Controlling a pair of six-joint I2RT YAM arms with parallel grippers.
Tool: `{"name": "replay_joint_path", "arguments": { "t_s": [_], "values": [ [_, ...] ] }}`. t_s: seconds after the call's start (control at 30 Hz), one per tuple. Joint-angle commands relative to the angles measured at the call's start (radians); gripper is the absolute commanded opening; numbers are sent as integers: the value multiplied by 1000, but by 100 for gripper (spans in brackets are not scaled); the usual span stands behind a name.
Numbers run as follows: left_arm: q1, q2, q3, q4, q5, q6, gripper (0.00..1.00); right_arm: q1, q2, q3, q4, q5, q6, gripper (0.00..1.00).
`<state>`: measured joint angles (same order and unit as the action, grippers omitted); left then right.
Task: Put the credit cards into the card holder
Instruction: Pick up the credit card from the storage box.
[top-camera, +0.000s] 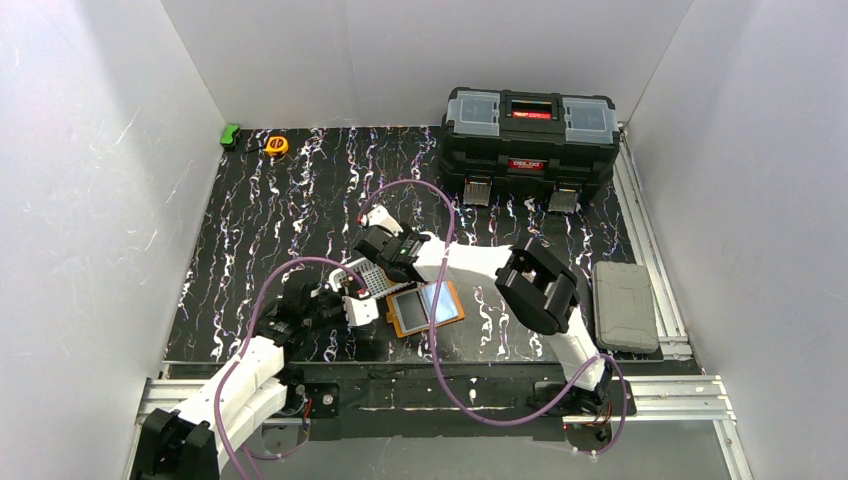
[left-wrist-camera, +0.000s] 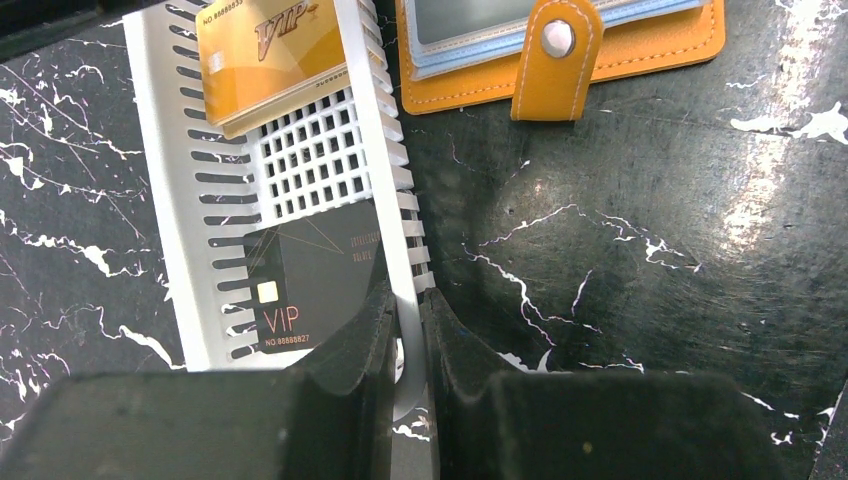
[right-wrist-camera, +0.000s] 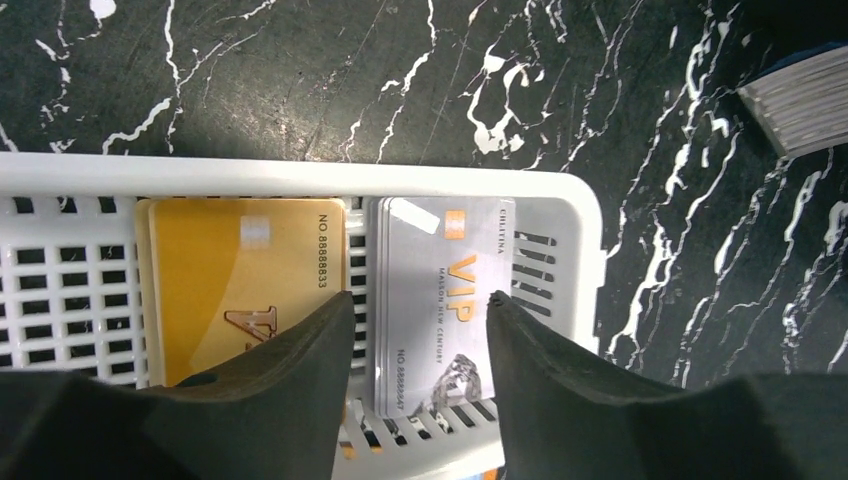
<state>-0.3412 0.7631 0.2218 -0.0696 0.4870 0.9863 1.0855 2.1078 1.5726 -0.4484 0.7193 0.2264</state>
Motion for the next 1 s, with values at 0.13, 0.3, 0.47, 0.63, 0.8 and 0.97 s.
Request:
{"name": "replay_joint_path", "arguments": {
  "t_s": [0.13,0.3,0.47,0.63,0.8,0.97],
  "values": [
    [5,-25,8,-1,38,-2,1,-18,63,21,28,70,13,56],
    [4,-33,7,-13,39,0,1,-35,91,61,-35,79,81,47],
    [5,-30,5,-14,45,-1,2,-36,74,75,-87,130,161,35],
    [5,-36,-1,-17,50,-4,2,-40,-16,7,16,134,114,43],
    [3,-46,-4,-26,48,-4,2,-42,-37,24,10,153,89,43],
    [4,-53,-6,-28,49,-4,2,-52,-54,17,11,160,78,43]
  ]
}}
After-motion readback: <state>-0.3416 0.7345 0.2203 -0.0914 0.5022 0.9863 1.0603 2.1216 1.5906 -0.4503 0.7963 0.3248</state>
